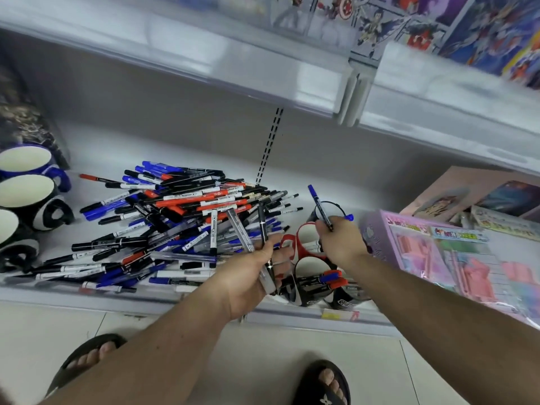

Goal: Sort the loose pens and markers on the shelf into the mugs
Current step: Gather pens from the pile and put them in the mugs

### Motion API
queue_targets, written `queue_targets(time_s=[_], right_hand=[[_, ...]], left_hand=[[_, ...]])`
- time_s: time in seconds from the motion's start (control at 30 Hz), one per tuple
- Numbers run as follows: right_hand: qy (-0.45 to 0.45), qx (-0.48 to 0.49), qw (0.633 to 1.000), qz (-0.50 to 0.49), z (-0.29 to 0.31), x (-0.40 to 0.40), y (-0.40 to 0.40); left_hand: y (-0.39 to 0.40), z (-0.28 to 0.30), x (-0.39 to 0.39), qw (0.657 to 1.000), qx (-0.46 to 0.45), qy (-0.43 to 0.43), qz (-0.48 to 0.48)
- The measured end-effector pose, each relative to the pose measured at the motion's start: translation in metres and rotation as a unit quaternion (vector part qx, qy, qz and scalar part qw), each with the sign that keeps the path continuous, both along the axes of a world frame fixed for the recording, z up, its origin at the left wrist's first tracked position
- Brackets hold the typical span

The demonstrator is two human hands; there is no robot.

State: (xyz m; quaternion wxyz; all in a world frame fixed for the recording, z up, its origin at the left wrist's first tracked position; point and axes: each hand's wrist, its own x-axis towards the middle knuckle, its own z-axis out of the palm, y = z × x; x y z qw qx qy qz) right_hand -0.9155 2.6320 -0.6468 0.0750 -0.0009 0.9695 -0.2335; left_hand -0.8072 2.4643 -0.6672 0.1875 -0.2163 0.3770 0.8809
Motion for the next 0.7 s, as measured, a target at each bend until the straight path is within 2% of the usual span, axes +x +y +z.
queue_targets(time_s=[0.07, 0.17, 0.37, 0.43, 0.53, 0.6, 0.7], right_hand=[[-0.043, -0.086, 0.995, 0.022, 0.023, 0.032, -0.014], [-0.121, -0.212, 0.969, 0.025, 0.035, 0.080, -0.024], [-0.192, -0.290, 0.938, -0.009, 0.029, 0.112, -0.021], [-0.172, -0.274, 0.946, 0.010, 0.034, 0.117, -0.015], [-0.172, -0.183, 0.966, 0.063, 0.040, 0.121, 0.000], [-0.226, -0.156, 0.957, 0.091, 0.048, 0.119, 0.008], [-0.297, -0.108, 0.940, 0.127, 0.067, 0.112, 0.018]], left_hand=[[0.007, 0.008, 0.004, 1.000, 0.019, 0.011, -0.003], [0.023, 0.021, 0.011, 0.996, 0.085, 0.005, 0.008], [0.043, 0.033, 0.030, 0.997, 0.061, 0.034, -0.019], [0.035, 0.033, 0.028, 0.997, 0.064, 0.033, 0.013], [0.014, 0.031, 0.020, 0.995, 0.065, 0.032, 0.072], [0.005, 0.029, 0.019, 0.996, -0.009, 0.060, 0.063], [0.012, 0.032, 0.030, 0.981, -0.159, 0.106, -0.019]])
